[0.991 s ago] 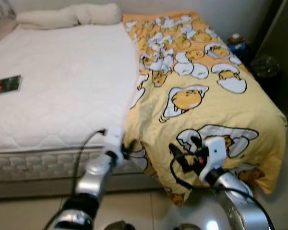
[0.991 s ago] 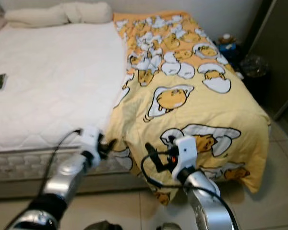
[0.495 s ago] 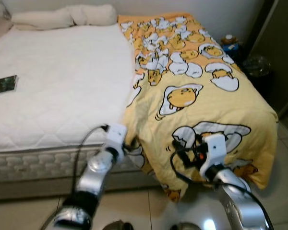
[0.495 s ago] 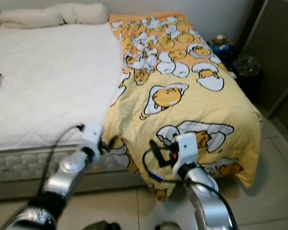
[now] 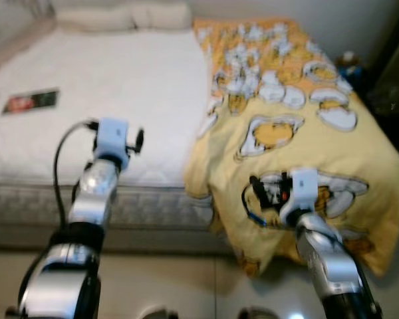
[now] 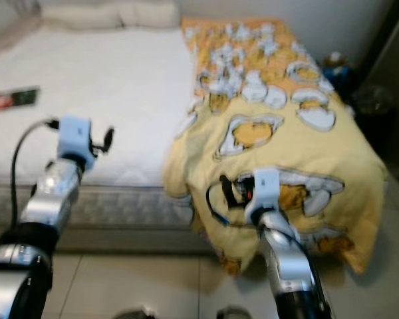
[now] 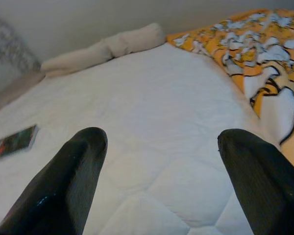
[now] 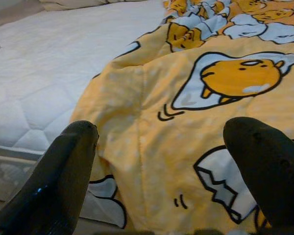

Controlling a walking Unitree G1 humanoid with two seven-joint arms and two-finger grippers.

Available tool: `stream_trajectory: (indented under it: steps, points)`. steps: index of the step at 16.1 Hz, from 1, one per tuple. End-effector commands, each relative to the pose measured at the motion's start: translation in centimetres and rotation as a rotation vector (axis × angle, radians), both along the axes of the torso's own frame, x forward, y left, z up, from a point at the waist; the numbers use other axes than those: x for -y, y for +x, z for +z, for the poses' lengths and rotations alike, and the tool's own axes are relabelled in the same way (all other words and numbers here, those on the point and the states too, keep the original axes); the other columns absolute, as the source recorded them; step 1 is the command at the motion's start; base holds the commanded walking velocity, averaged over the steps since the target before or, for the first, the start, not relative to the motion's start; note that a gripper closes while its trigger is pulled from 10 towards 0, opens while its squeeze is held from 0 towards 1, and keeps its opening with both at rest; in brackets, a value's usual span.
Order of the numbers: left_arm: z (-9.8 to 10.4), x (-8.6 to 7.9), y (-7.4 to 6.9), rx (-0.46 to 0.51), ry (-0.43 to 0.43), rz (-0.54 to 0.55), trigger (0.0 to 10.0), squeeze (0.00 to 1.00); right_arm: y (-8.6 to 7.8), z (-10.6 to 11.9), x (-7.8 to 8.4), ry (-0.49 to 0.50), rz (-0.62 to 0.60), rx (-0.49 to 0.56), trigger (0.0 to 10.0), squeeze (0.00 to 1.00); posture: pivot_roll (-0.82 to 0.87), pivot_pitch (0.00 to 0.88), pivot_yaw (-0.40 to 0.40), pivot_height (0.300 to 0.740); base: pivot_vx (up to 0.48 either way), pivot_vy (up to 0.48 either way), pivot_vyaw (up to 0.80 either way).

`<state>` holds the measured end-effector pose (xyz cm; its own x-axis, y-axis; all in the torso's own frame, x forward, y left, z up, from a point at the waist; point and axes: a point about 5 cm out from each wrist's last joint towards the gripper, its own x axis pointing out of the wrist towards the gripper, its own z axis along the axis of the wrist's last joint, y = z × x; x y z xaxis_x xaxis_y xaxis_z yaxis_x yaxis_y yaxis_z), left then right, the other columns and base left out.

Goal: Clean up the room

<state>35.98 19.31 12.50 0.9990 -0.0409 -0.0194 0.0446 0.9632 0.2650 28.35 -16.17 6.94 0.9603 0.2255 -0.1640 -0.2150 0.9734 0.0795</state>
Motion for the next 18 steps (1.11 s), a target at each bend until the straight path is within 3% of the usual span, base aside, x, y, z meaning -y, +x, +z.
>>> stream_trajectory:
  steps: [1,3,6,10,12,15,18]
  points:
    - [0.4,1.0,0.2,0.019,0.065,-0.054,10.0,0.00,-0.1,-0.4,-0.9,0.015,0.021,-0.001,10.0,0.00,-0.09,0.048,0.050,0.740,0.480,0.000,0.00]
    - [0.3,2.0,0.2,0.004,0.082,-0.100,10.0,0.00,-0.4,-0.7,-1.6,0.031,0.034,-0.001,10.0,0.00,-0.10,0.048,0.055,0.740,0.480,0.000,0.00]
    - [-0.1,2.2,0.3,-0.029,0.083,-0.114,10.0,0.00,-0.4,-1.1,-1.6,0.055,-0.003,-0.019,10.0,0.00,-0.11,0.054,0.066,0.740,0.480,0.000,0.00]
    - [-0.7,3.1,-0.1,-0.041,0.179,-0.163,10.0,0.00,0.3,-1.9,1.4,-0.007,-0.185,-0.072,10.0,0.00,-0.10,0.063,0.074,0.740,0.386,-0.172,0.00]
    - [-1.0,3.0,-0.2,-0.059,0.165,-0.152,10.0,0.00,0.5,-2.0,1.5,-0.023,-0.191,-0.080,10.0,0.00,-0.10,0.063,0.074,0.740,0.244,-0.409,0.00]
    - [-0.7,2.1,-0.1,-0.048,0.117,-0.080,10.0,0.00,1.8,-2.0,0.5,-0.030,-0.137,-0.098,10.0,0.00,-0.09,0.080,0.076,0.740,0.451,-0.090,0.00]
    - [-0.7,1.6,-0.4,-0.041,0.120,-0.057,10.0,0.00,3.6,-1.3,-0.5,-0.041,-0.074,-0.095,10.0,0.00,-0.05,0.096,0.075,0.740,0.000,0.000,0.00]
